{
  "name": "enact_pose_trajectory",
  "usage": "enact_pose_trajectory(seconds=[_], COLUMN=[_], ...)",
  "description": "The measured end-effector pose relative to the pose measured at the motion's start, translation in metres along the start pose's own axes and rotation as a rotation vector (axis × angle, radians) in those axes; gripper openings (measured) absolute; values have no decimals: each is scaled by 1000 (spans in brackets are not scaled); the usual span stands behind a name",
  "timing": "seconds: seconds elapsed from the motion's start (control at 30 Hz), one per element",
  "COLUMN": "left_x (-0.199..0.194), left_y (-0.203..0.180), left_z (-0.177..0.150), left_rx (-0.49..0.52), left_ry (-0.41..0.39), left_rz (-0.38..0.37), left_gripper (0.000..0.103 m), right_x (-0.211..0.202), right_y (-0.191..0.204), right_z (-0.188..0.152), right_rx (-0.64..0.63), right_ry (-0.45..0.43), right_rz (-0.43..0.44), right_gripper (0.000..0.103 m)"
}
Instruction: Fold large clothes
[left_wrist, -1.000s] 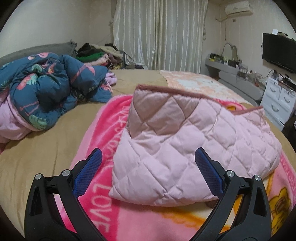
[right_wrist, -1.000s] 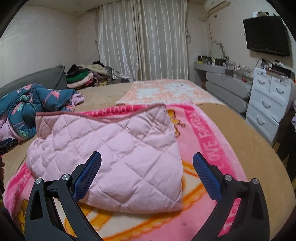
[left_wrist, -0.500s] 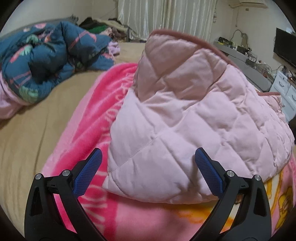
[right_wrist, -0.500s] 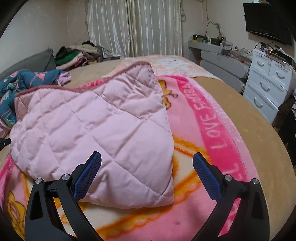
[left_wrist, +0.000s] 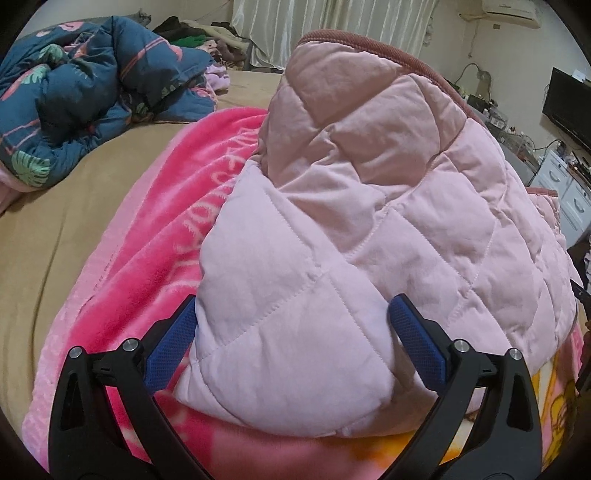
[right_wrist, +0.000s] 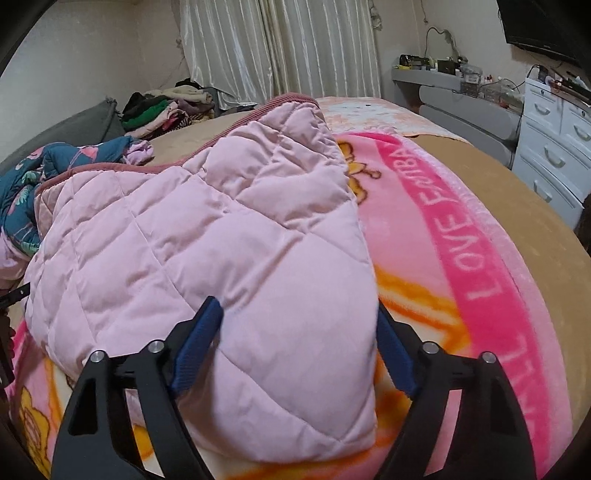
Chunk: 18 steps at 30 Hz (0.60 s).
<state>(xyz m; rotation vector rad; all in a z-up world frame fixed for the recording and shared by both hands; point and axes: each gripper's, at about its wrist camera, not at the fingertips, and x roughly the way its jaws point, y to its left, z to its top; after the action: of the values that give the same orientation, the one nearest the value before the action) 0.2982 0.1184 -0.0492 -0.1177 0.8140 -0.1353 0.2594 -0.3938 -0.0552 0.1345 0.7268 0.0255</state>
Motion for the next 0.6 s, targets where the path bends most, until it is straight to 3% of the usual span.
enact_pose_trajectory(seconds=[0.2, 0.33, 0.4, 0.43, 0.5, 0.6], left_x=[2, 3, 2, 0, -6, -18], left_y=[-1, -4, -8, -11, -18, -26], left_z=[2, 6, 7, 8, 10, 16], left_rx=[5, 17, 35, 49, 79, 124], left_ry=[-9, -18, -25, -33, -53, -94], left_rz=[-6, 4, 6, 16, 31, 28], left_gripper=[95, 92, 70, 61, 31, 15], right_x=[11, 9, 3, -1, -8, -24], right_y=[2, 9, 14, 14, 16, 15], right_z=[14, 14, 14, 14, 17, 27], right_rx=[-5, -47, -73, -76, -71, -29], right_ry=[7, -10, -36, -48, -73, -128], right_rz=[10, -17, -26, -28, -34, -24], right_gripper=[73, 41, 26, 25, 20, 16])
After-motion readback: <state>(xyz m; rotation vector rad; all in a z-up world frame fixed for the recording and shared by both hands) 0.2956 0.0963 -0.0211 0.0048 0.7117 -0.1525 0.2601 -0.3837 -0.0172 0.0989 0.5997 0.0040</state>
